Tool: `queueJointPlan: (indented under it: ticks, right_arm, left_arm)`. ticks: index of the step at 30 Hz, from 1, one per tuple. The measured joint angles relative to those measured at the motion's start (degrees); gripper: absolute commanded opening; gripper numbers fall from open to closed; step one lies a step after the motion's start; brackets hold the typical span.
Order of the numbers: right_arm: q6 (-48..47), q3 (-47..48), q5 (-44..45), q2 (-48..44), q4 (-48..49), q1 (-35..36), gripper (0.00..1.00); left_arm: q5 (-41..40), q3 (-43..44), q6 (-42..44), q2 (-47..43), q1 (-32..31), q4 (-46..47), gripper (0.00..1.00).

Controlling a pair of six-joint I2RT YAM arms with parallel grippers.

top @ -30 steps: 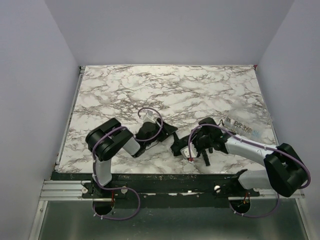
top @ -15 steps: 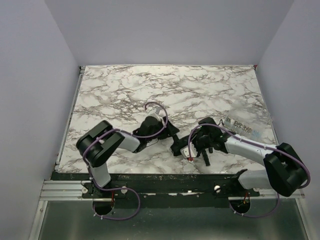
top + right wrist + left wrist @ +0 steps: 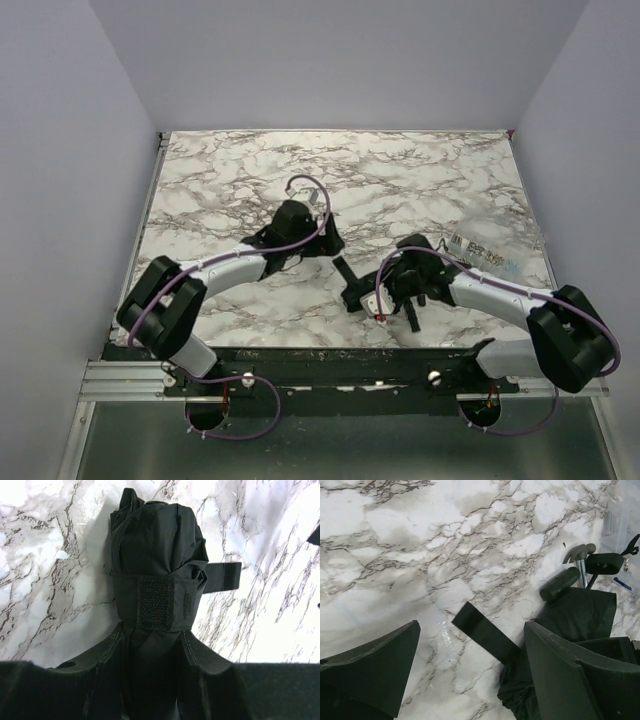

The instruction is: Put away the umbrella

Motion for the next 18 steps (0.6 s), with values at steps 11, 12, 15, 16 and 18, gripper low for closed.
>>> queueJointPlan:
  ticks: [11, 12, 15, 16, 18]
  right_arm:
    - [0.02, 0.37, -0.02, 0.28, -0.39, 0.00, 0.15]
    - [0.02, 0.37, -0.02, 0.33, -0.39, 0.00, 0.15]
    - [0.04, 0.42, -0.02, 0.50, -0.42, 0.00, 0.15]
    - [0.04, 0.42, -0.02, 0.61, -0.42, 0.00, 0.15]
    - [0.07, 0.42, -0.02, 0.66, -0.42, 0.00, 0.15]
  left_arm:
    - [8.44, 6.64, 4.76, 9.29, 2.40, -10.38, 0.66]
    - [8.44, 6.95, 5.05, 10.14, 2.16, -11.32, 0.66]
    - [8.07, 9.51, 5.86, 11.08, 1.55, -13.68, 0.66]
    - [7.43, 10.69, 6.29, 11.78, 1.03, -15.15, 0.63]
    - [6.60, 12.96, 7.02, 13.33, -0.02, -17.29, 0.56]
